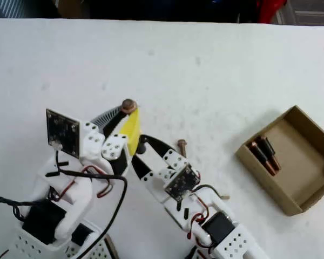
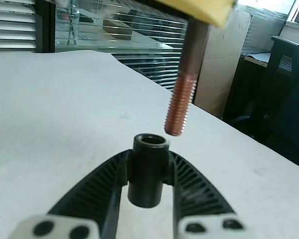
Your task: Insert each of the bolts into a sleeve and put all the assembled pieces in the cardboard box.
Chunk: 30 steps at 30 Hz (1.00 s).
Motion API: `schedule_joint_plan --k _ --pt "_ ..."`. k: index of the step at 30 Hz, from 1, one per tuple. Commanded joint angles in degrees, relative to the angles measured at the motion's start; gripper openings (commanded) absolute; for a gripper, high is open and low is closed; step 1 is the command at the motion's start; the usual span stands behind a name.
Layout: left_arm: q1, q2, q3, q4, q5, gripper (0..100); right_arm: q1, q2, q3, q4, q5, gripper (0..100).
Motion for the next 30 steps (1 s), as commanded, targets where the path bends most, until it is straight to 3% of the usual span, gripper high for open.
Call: schedule_joint_plan --k 1,6,30 --pt "0.92 -1.1 -0.88 -0.7 0.62 2 -0.22 -0.22 0.53 -1.19 0.53 1.6" --pt "0.92 -1.1 -0.88 0.97 0.62 2 -0.22 -0.57 0.53 -1.19 -2.9 1.6" --pt "1.36 -5.23 -0.35 2.81 0.7 2 2.24 -0.66 0.53 -1.63 -3.08 1.6"
